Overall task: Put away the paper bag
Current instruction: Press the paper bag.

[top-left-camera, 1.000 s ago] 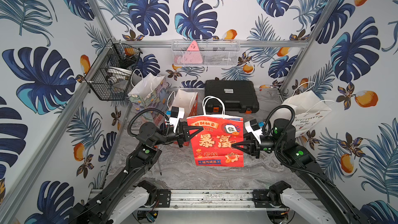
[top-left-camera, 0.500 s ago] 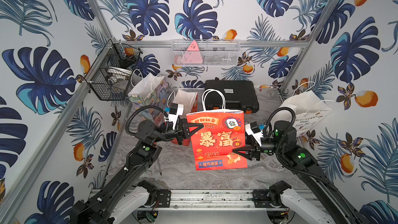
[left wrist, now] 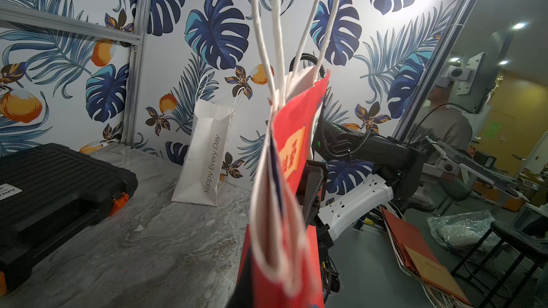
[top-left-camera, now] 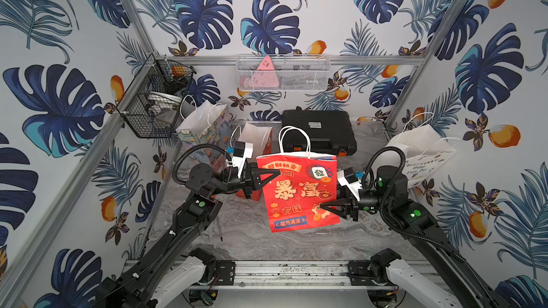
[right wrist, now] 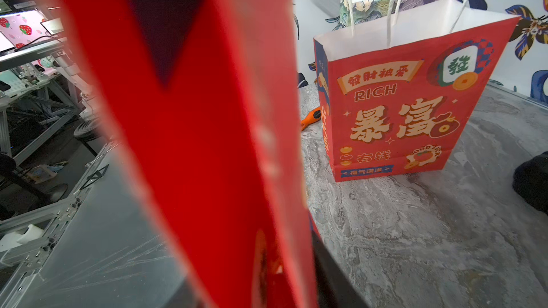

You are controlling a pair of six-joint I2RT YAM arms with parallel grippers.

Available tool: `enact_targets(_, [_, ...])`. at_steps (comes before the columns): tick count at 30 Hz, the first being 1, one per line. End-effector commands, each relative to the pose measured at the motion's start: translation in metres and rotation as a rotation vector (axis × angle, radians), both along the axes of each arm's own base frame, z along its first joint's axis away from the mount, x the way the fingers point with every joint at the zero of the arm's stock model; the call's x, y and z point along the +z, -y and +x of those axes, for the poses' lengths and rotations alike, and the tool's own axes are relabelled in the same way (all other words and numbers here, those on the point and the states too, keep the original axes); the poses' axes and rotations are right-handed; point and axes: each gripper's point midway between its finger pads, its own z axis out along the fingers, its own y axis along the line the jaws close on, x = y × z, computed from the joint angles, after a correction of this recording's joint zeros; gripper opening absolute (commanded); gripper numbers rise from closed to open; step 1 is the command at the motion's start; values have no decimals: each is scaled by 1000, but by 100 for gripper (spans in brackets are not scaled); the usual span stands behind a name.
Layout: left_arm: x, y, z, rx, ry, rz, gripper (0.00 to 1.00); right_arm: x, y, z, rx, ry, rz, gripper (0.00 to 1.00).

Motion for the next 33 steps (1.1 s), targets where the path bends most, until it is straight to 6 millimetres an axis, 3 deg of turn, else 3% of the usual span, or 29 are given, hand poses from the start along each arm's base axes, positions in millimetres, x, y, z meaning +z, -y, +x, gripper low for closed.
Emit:
enact_targets(1, [-1, 0, -1, 3, 21, 14, 0, 12, -2, 1, 5, 16, 30, 60])
enact_targets(4, [-4, 0, -2, -9, 10, 18, 0, 20, -5, 4, 10, 19, 55, 58])
enact_targets(7, [-5, 0, -2, -6, 7, 21, 0, 24, -8, 7, 28, 4, 71, 49])
enact_targets(13, [-7, 0, 1, 6, 0, 32, 0, 23, -12, 10, 46, -27, 75, 0])
enact_targets(15, [-9, 0, 3, 19, -10, 37, 2, 26, -12, 10, 43, -22, 81, 0])
enact_targets(19, [-13, -1, 5, 37, -26, 50, 54, 35, -9, 6, 26, 4, 102, 0])
enact_targets(22, [-18, -7, 6, 94, -29, 75, 83, 41, -6, 10, -27, 20, 112, 0])
enact_targets(25, [-21, -21, 8, 224, -16, 126, 93, 42, -2, 22, -105, 25, 104, 0])
enact_targets(28, [-20, -47, 11, 413, 25, 192, 94, 45, 0, 32, -164, 12, 126, 0])
enact_targets(30, [-29, -69, 13, 558, 45, 247, 95, 50, -1, 38, -176, -17, 166, 0])
enact_targets(33, [-51, -86, 11, 644, 67, 342, 93, 60, -3, 44, -178, -68, 211, 0])
